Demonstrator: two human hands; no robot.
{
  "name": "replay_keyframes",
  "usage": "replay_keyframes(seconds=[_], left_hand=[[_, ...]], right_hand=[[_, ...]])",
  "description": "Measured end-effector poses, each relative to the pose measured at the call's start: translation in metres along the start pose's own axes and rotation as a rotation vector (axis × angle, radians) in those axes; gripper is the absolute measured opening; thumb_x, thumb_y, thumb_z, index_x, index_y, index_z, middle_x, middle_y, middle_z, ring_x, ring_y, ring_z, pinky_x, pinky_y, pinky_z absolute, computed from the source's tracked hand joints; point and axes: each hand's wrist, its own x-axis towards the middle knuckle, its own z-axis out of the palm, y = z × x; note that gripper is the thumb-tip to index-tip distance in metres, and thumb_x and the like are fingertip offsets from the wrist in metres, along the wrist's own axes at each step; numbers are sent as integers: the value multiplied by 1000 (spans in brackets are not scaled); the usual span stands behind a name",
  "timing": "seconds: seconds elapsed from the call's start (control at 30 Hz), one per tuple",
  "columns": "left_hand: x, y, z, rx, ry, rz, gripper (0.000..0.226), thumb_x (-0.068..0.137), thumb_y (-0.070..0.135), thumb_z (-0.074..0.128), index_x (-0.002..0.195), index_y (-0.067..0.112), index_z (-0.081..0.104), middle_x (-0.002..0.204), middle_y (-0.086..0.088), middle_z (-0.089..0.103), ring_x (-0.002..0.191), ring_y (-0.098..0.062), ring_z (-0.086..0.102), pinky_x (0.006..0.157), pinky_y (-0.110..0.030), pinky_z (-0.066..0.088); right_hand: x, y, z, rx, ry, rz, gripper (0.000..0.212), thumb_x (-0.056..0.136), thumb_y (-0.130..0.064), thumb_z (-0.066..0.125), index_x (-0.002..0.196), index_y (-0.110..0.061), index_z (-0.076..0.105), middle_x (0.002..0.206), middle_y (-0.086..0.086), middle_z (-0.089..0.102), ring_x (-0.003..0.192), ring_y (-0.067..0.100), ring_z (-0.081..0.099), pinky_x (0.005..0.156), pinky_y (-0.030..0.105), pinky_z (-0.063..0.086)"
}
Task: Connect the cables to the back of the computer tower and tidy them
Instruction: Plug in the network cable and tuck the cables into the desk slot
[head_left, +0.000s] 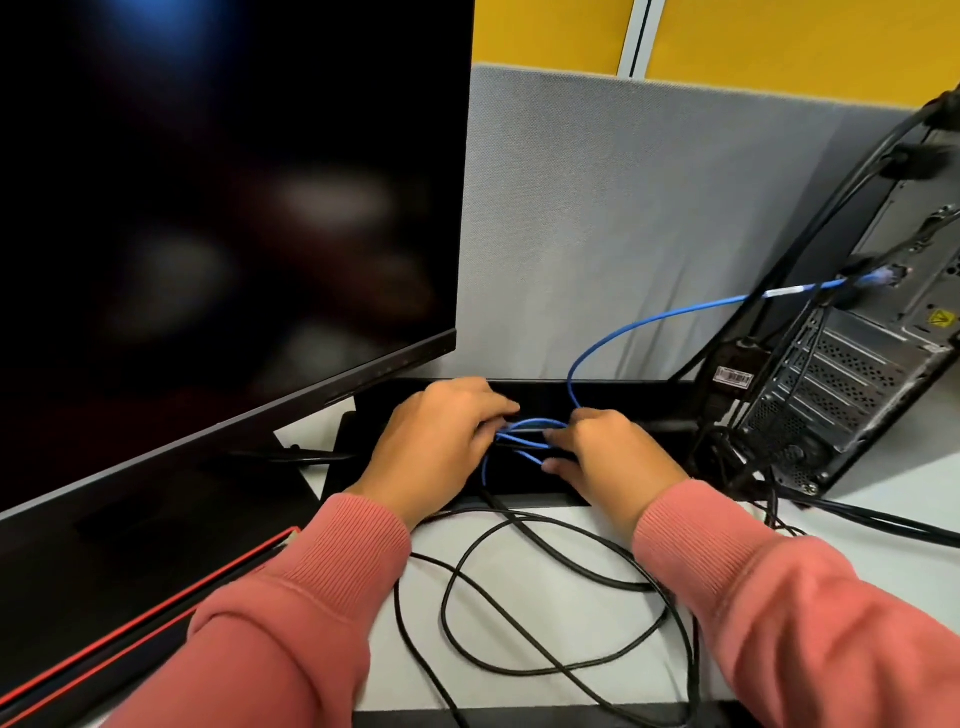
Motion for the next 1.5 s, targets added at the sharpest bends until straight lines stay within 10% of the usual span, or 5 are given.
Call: replay_keyframes(seconds=[0.4,0.77,0.9,1.5], left_hand=[[-2,-1,5,57,-163,23,32,99,22,56,125,32,72,114,14,68,109,-15,62,92,-40,52],[-9,24,7,324,-291,10,44,105,42,30,113,28,71,105,8,68,115,-14,46,101,-37,29],[-13,26,3,259,-298,23,49,101,58,42,135,32,64,125,8,67,123,-17,49,105,-38,37],[1,27,7,122,-174,-224,10,82,41,81,80,33,76,91,12,56,97,-13,54,88,-39,37]], right_hand=[[-7,11,11,412,259,244,10,92,-27,70,101,-26,66,85,4,65,82,26,63,73,32,51],[6,1,14,109,225,373,15,89,-34,68,99,-25,75,100,2,69,94,30,67,69,31,45],[6,-3,12,13,232,338,13,91,-28,65,101,-22,72,99,8,69,95,35,68,72,35,50],[22,2,3,-148,174,180,20,92,-23,66,112,-17,66,109,10,68,102,36,67,73,37,47]])
